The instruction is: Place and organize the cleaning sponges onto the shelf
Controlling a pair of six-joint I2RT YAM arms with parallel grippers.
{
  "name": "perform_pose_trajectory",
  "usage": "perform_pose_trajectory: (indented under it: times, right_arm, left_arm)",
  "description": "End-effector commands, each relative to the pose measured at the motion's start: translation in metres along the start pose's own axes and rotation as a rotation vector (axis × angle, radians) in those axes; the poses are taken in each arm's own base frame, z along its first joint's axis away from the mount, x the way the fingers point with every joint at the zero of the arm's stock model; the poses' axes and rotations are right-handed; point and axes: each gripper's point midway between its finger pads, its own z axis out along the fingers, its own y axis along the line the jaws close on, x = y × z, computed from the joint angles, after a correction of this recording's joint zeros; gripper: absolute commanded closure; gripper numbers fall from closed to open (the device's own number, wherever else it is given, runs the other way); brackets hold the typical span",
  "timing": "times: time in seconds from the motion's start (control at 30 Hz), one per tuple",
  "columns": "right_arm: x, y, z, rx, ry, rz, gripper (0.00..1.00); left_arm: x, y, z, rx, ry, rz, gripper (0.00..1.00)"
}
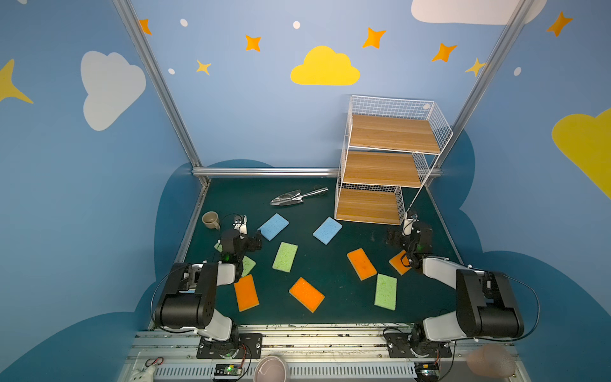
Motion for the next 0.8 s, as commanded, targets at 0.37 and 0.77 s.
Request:
perform_pose_trajectory:
  times: [0.37,0.77]
  right_arm:
    - [-0.042,-0.019,-0.063,0.117,-0.045,0.136,0.11]
    - [-0.052,0.056,-0.144,-0.334,-0.041,0.314,0.14]
  left_arm:
    - [-0.054,0.005,-0.029,-0.039,0.064,-0.017,0.00]
    - [-0.106,-0.110,-0.108,0.308,0.114,-0.101,0.00]
